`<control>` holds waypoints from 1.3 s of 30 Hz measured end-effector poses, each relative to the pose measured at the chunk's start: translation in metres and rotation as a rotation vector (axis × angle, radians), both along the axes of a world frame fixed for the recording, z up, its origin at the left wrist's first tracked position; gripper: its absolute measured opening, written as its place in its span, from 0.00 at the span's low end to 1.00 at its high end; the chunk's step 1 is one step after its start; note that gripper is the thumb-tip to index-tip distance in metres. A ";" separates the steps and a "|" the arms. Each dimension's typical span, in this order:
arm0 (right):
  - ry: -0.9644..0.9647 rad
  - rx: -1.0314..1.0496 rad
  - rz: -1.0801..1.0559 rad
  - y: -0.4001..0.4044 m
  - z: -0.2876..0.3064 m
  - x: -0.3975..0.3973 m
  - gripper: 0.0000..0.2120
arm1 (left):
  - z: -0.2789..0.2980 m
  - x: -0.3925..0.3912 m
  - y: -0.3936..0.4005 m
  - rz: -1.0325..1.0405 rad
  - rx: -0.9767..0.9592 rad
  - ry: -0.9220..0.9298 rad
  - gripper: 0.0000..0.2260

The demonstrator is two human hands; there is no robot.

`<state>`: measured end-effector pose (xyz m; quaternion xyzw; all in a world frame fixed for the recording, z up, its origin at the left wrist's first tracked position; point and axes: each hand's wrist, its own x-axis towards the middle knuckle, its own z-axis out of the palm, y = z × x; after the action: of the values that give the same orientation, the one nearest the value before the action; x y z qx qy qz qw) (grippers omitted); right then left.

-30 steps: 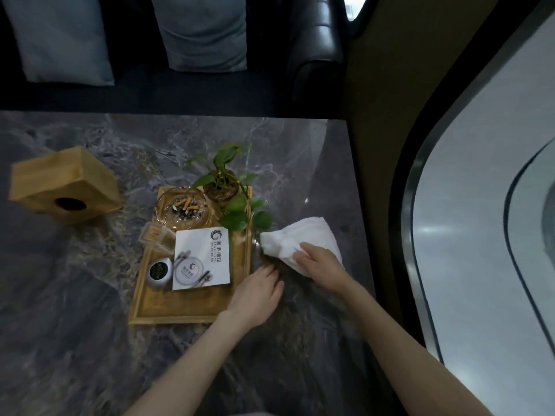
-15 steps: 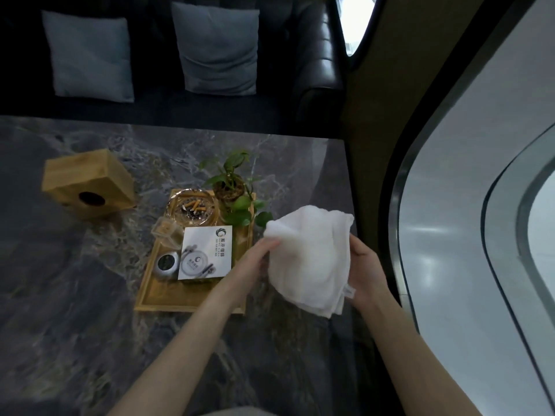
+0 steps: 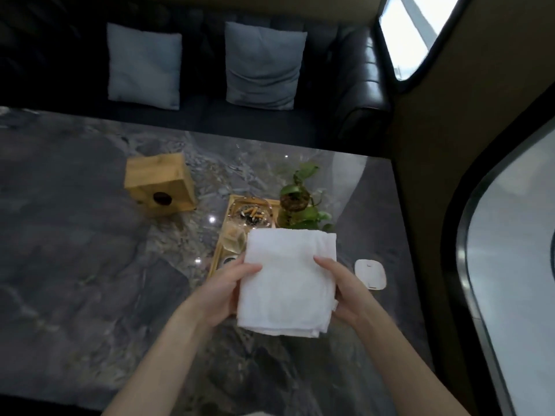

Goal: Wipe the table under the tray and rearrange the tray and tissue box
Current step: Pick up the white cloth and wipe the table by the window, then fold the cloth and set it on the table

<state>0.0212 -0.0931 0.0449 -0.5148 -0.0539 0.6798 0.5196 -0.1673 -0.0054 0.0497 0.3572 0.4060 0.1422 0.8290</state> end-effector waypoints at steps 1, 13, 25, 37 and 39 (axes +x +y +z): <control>-0.011 -0.029 0.015 0.007 -0.002 -0.012 0.09 | 0.004 -0.012 0.007 0.009 0.008 0.013 0.15; 0.060 -0.022 0.054 0.110 -0.026 -0.163 0.12 | 0.026 -0.160 0.110 0.034 0.066 -0.055 0.17; -0.346 -0.021 0.297 0.186 -0.060 -0.218 0.14 | -0.072 -0.253 0.181 0.034 0.111 0.222 0.20; -0.627 -0.126 0.354 0.203 -0.097 -0.224 0.13 | -0.114 -0.245 0.172 0.129 0.363 0.518 0.24; -0.647 -0.159 0.316 0.200 -0.099 -0.227 0.10 | -0.116 -0.245 0.162 0.184 0.397 0.623 0.24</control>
<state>-0.2055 0.1069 -0.0537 -0.7274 -0.2412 0.5555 0.3228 -0.4125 0.1566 -0.0668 0.4992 0.6335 0.1764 0.5643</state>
